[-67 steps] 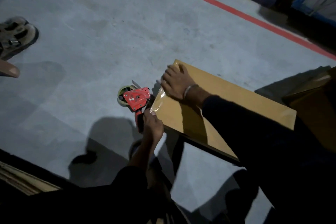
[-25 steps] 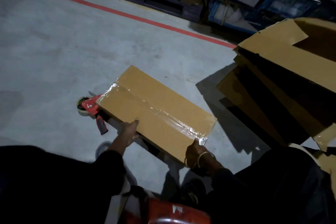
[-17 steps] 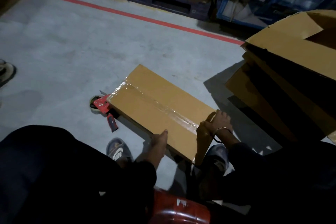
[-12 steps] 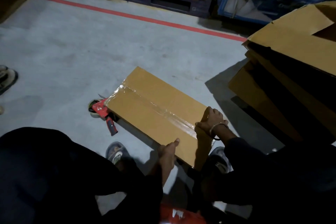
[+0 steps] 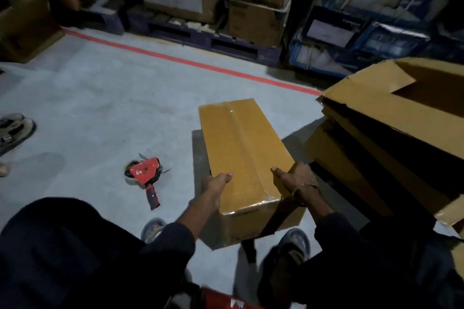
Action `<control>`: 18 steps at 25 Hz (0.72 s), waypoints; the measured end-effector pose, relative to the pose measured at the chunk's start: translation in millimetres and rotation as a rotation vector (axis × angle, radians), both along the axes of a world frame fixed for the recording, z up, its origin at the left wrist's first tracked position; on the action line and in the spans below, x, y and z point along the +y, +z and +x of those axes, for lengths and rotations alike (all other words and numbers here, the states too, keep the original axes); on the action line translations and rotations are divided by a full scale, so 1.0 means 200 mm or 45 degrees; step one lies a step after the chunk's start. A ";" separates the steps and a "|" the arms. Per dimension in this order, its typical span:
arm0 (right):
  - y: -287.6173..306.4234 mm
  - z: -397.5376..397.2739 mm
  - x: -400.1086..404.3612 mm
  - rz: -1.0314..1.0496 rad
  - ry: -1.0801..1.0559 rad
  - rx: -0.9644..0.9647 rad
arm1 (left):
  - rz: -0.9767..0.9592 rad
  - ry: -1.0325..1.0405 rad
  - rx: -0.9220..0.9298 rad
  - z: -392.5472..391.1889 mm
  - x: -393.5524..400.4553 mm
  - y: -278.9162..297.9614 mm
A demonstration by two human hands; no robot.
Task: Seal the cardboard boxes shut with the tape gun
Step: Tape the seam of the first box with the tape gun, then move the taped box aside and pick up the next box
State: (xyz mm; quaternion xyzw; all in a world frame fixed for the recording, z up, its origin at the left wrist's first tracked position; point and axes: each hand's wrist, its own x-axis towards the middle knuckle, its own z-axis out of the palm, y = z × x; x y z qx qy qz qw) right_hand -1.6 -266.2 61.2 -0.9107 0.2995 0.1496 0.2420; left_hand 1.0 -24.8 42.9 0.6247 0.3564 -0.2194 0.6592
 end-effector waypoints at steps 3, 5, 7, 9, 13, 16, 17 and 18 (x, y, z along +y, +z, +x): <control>0.15 0.05 0.16 0.059 -0.160 -0.049 | -0.110 -0.201 -0.214 0.15 0.22 0.26; 0.22 0.14 0.33 0.138 -0.271 -0.119 | -0.082 -0.322 -0.337 0.31 0.40 0.43; 0.21 0.31 0.51 0.290 -0.345 -0.194 | -0.033 -0.396 -0.397 0.54 0.60 0.46; 0.18 0.51 0.69 0.482 -0.322 -0.222 | 0.033 -0.397 -0.452 0.77 0.80 0.43; -0.06 1.14 1.05 0.675 -0.058 -0.274 | 0.214 -0.345 -0.539 1.42 1.18 0.24; -0.26 1.65 1.27 0.774 0.054 -0.381 | 0.298 -0.295 -0.620 1.94 1.41 0.06; -0.29 1.78 1.31 0.779 0.059 -0.399 | 0.318 -0.288 -0.631 2.07 1.45 0.04; -0.32 1.92 1.35 0.789 0.082 -0.416 | 0.351 -0.288 -0.643 2.21 1.50 0.00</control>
